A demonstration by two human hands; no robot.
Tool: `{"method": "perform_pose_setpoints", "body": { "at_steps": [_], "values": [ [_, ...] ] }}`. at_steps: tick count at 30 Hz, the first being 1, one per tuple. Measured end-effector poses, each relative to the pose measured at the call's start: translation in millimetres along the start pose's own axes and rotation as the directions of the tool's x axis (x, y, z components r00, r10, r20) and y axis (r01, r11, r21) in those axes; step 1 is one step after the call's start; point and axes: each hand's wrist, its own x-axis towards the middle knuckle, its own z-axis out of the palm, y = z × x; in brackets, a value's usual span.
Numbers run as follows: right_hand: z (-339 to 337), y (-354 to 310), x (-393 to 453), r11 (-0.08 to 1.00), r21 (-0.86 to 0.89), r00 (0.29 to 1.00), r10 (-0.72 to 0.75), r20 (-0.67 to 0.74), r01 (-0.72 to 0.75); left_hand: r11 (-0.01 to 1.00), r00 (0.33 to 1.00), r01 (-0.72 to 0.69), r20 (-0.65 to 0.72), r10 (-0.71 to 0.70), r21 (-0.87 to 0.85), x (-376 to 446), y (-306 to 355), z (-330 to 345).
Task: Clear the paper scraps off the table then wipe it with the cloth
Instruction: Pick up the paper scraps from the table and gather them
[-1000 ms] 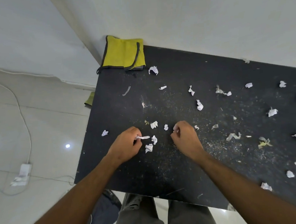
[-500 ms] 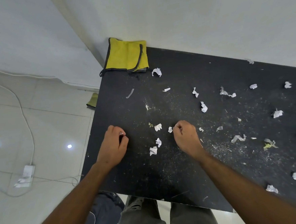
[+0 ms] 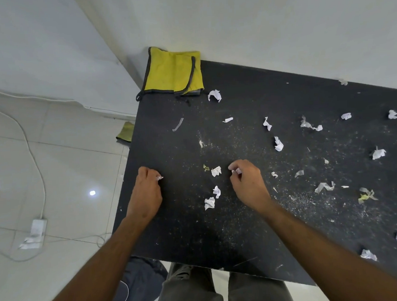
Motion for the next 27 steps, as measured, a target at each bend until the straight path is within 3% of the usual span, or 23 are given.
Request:
{"method": "perform_pose_setpoints", "body": {
  "at_steps": [10, 16, 21, 27],
  "values": [
    [1.6, -8.9, -4.3, 0.983, 0.135, 0.992, 0.121, 0.04, -0.125, 0.999, 0.999, -0.038, -0.012, 0.037, -0.032, 2.2, 7.4, -1.9],
    [1.5, -19.4, 0.8, 0.994, -0.04, 0.986, -0.097, 0.135, 0.103, 0.993, 0.999, -0.038, -0.008, 0.037, -0.114, -11.0, 34.1, 11.0],
    [10.9, -11.0, 10.8, 0.947, -0.199, 0.947, -0.197, 0.255, 0.25, 0.974, 0.998, -0.025, 0.053, 0.038, -0.224, -19.1, 45.6, 19.2],
    [-1.6, -5.2, 6.0, 0.975, -0.153, 0.964, -0.123, 0.236, 0.162, 0.955, 0.972, -0.079, 0.193, 0.137, -0.285, -36.8, 61.4, 27.4]
  ]
}}
